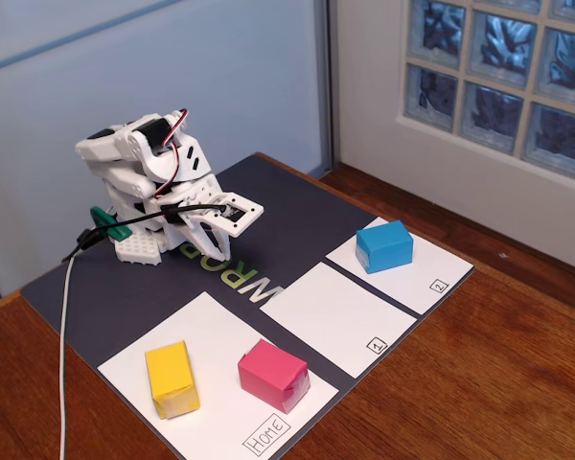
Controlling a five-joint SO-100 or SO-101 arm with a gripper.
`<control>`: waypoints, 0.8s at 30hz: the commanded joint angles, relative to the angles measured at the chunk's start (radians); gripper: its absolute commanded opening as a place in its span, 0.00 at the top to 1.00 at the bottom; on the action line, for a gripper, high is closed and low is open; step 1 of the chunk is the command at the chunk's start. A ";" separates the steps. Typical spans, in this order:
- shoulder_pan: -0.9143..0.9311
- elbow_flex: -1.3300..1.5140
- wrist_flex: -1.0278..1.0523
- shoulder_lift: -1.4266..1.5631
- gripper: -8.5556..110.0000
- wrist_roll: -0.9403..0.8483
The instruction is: Move box yellow to home
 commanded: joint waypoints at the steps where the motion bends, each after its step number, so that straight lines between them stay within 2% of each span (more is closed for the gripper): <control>1: -0.009 0.060 0.012 0.055 0.93 -0.006; 24: -0.017 0.060 0.012 0.055 0.93 -0.006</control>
